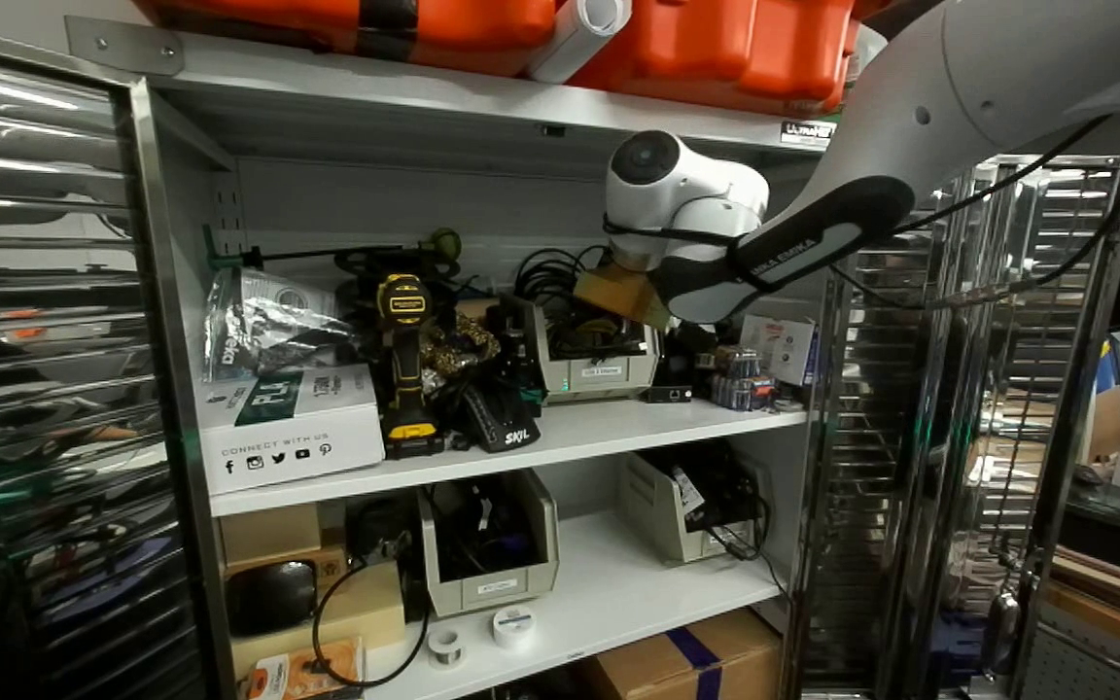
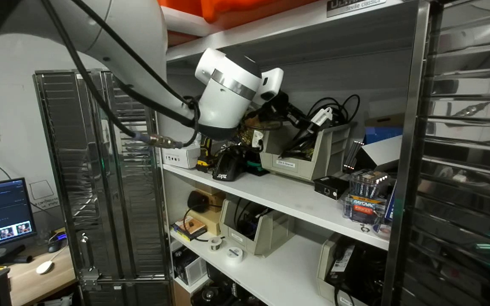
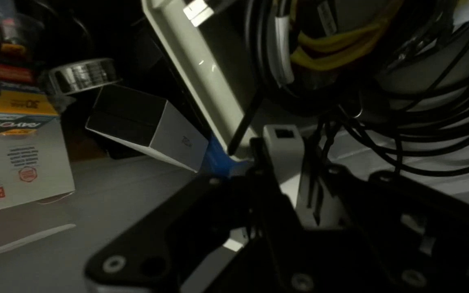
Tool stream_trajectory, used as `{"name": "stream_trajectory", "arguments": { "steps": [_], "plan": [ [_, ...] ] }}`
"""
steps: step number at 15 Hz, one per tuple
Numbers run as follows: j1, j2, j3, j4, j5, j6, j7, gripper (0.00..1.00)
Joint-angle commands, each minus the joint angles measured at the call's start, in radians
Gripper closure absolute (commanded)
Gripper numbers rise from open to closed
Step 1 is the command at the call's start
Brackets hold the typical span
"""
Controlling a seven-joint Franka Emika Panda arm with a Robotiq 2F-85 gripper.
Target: Pick up the white object on the top shelf and put it in the tray behind it
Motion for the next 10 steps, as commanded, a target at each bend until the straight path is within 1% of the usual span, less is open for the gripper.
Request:
{"name": "stream_trajectory", "arguments": {
  "steps": [1,4,6,7,10],
  "plan": [
    [0.043,0.145,-0.041,0.244,-0.065,-0.117,0.149,0.89],
    [0.077,0.197,-0.069,0.348,-0.085,-0.211,0.241,0.88],
    [0.077,0.213,-0.056,0.389,-0.061,-0.250,0.232,0.89],
    [0.065,0.212,-0.032,0.394,-0.028,-0.251,0.190,0.89],
    [0.036,0.219,0.014,0.400,0.056,-0.236,0.119,0.88]
  ]
}}
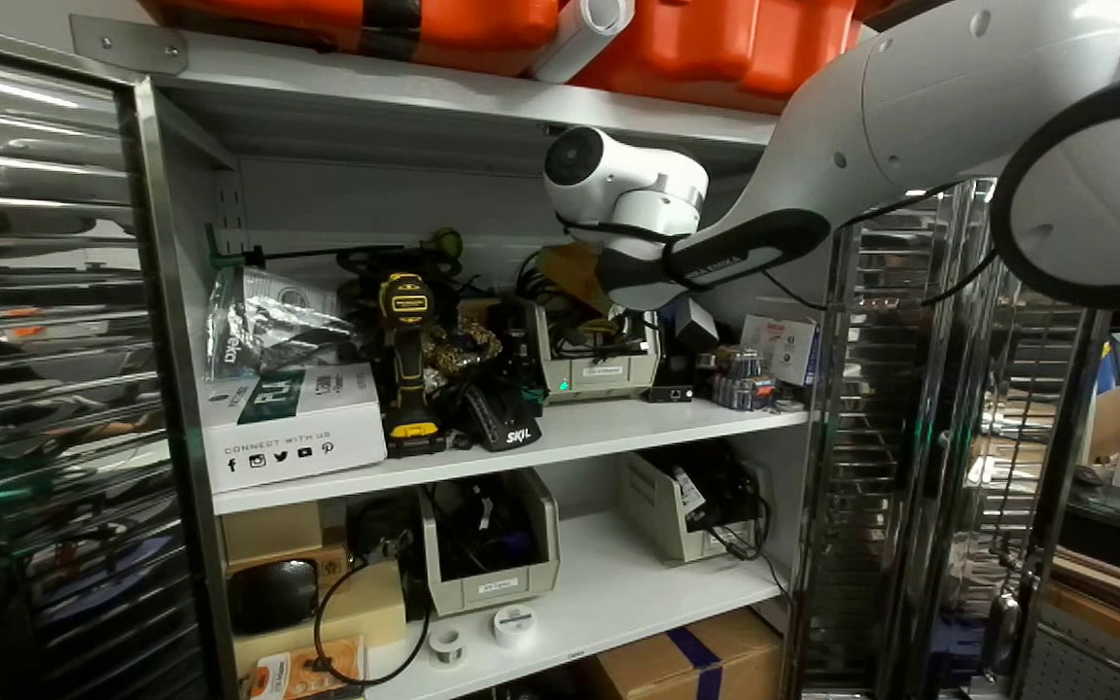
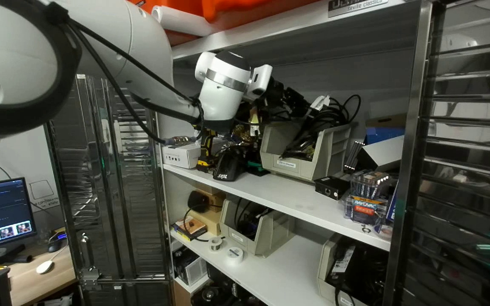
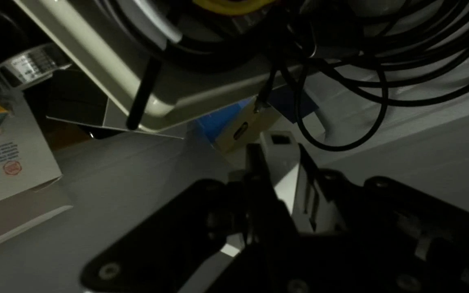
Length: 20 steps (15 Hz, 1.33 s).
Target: Pick up the white object on the top shelf and put it in the tray behind it
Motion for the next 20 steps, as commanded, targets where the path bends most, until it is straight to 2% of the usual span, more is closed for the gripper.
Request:
{"name": "stream_trajectory", "arguments": {
  "steps": [1,2,3,4,6,10,16,20],
  "plan": [
    [-0.041,0.038,0.057,0.067,0.110,-0.004,-0.104,0.87],
    [-0.059,0.037,0.084,0.061,0.162,0.004,-0.153,0.74],
    [-0.070,0.039,0.103,0.062,0.199,0.000,-0.188,0.55],
    [-0.082,0.041,0.122,0.065,0.234,-0.001,-0.222,0.49],
    [-0.112,0.036,0.178,0.068,0.324,-0.002,-0.307,0.33],
    [-0.151,0.022,0.264,0.050,0.431,-0.010,-0.418,0.02],
    [-0.188,-0.058,0.348,-0.057,0.486,0.013,-0.489,0.00],
    [-0.245,-0.142,0.424,-0.186,0.536,-0.001,-0.561,0.00]
  ]
}}
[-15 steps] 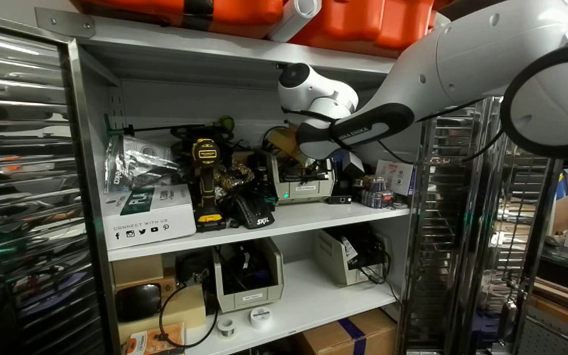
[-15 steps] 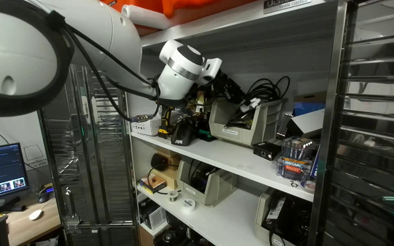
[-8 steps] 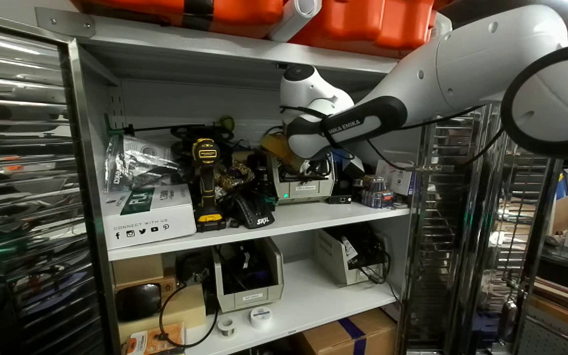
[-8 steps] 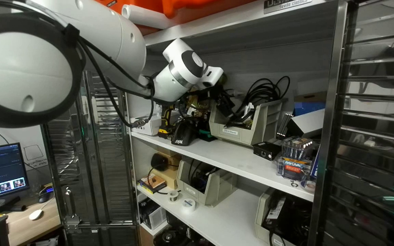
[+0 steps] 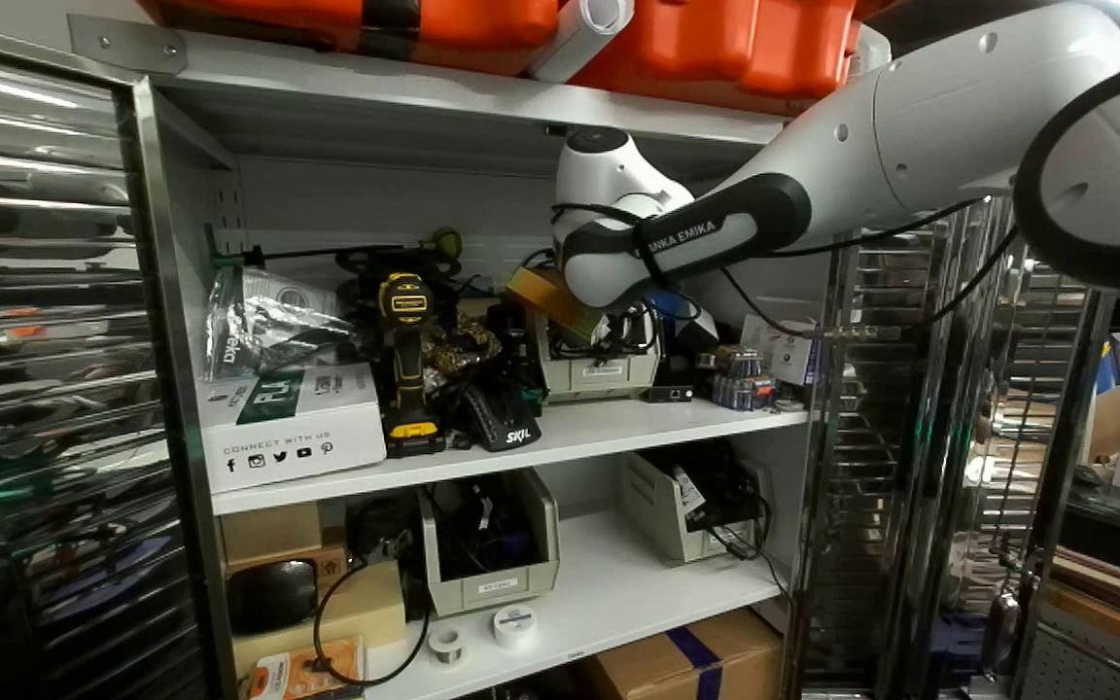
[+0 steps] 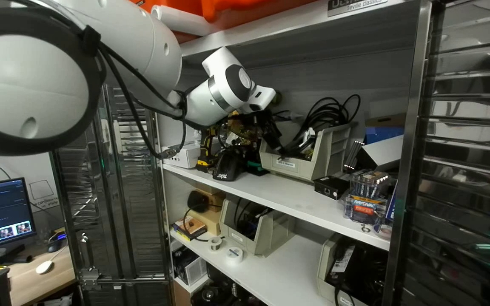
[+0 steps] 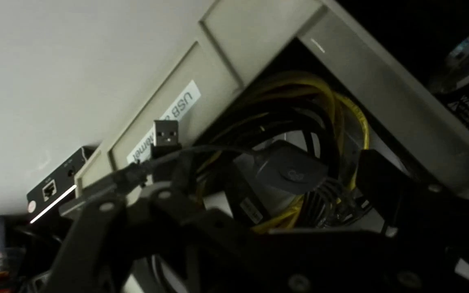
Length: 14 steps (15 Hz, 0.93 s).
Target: Pick up the white object on the top shelf and put it in the tray behind it
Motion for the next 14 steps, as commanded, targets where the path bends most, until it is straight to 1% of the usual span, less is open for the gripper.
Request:
{"name": "stream_trajectory", "arguments": {
  "steps": [1,2,5,8,11,14],
  "plan": [
    [-0.073,-0.183,0.097,-0.176,0.103,-0.021,-0.125,0.00],
    [-0.015,-0.212,-0.002,-0.214,0.202,-0.004,-0.175,0.00],
    [0.020,-0.295,-0.050,-0.340,0.281,0.004,-0.248,0.00],
    [0.041,-0.420,-0.064,-0.456,0.361,-0.025,-0.340,0.00],
    [0.034,-0.538,-0.050,-0.581,0.482,-0.132,-0.478,0.00],
    [0.026,-0.633,-0.039,-0.687,0.617,-0.256,-0.654,0.00]
  ]
}}
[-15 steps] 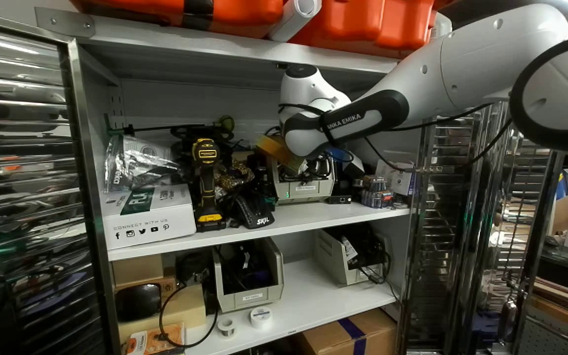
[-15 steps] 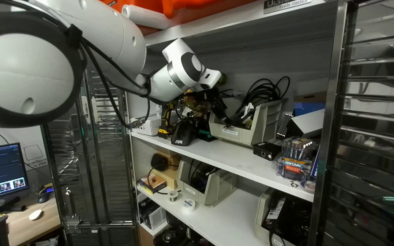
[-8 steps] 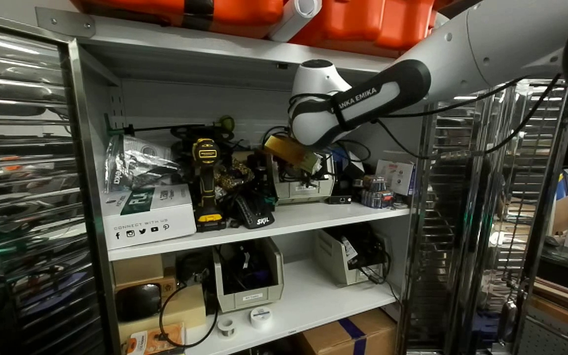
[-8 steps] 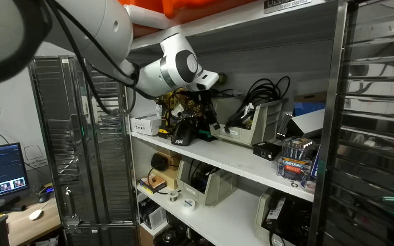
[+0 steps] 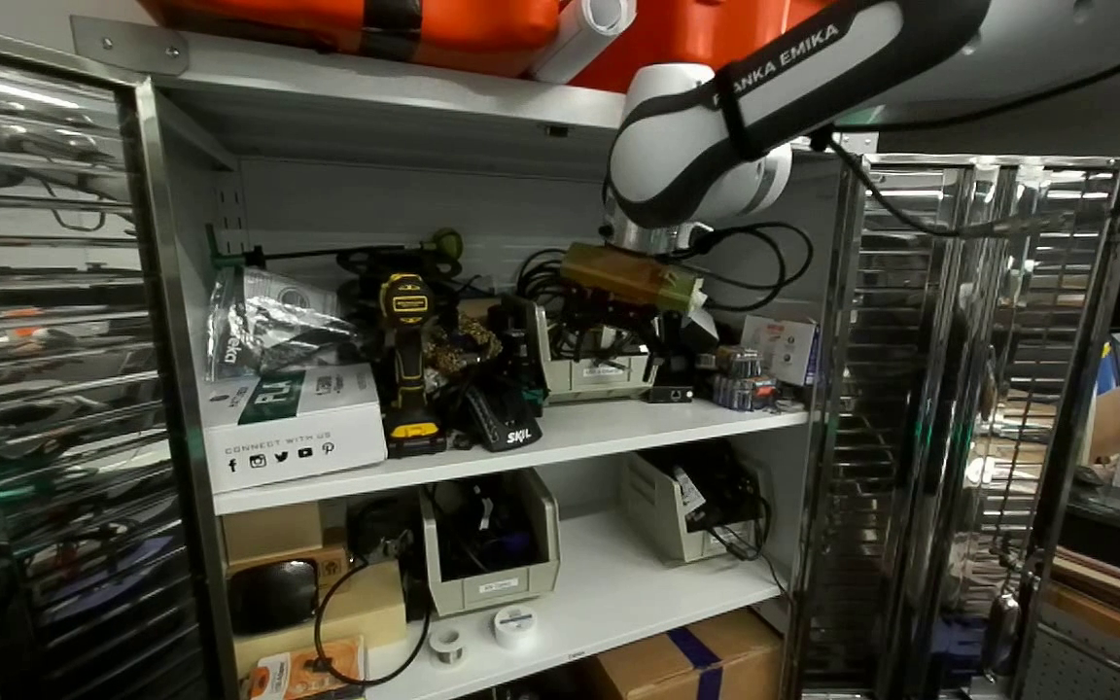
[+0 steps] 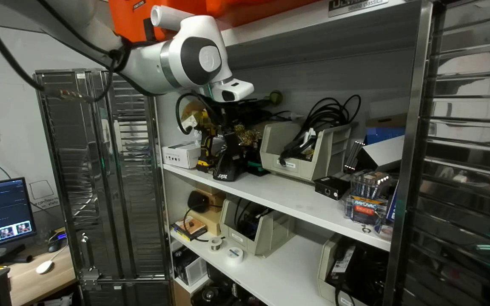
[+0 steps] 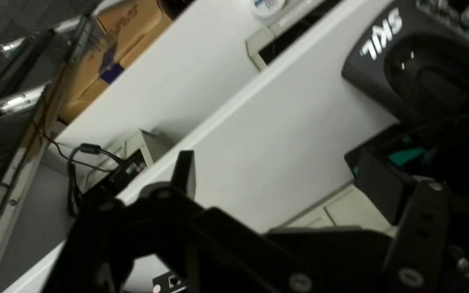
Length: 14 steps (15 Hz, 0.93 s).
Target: Pick up the white object on the top shelf and put it in the tray behind it
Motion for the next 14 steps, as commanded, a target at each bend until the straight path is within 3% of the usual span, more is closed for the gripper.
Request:
{"name": "stream_trajectory", "arguments": {
  "steps": [1,5,10,11,12,14],
  "plan": [
    [-0.002,-0.208,0.002,-0.144,0.158,-0.160,-0.211,0.00],
    [0.000,-0.377,-0.013,-0.224,0.329,-0.380,-0.445,0.00],
    [0.007,-0.555,-0.033,-0.289,0.406,-0.652,-0.683,0.00],
    [0.006,-0.592,-0.033,-0.307,0.405,-0.695,-0.709,0.00],
    [-0.009,-0.507,-0.013,-0.247,0.379,-0.654,-0.641,0.00],
    [-0.011,-0.561,-0.013,-0.276,0.382,-0.690,-0.678,0.00]
  ]
}}
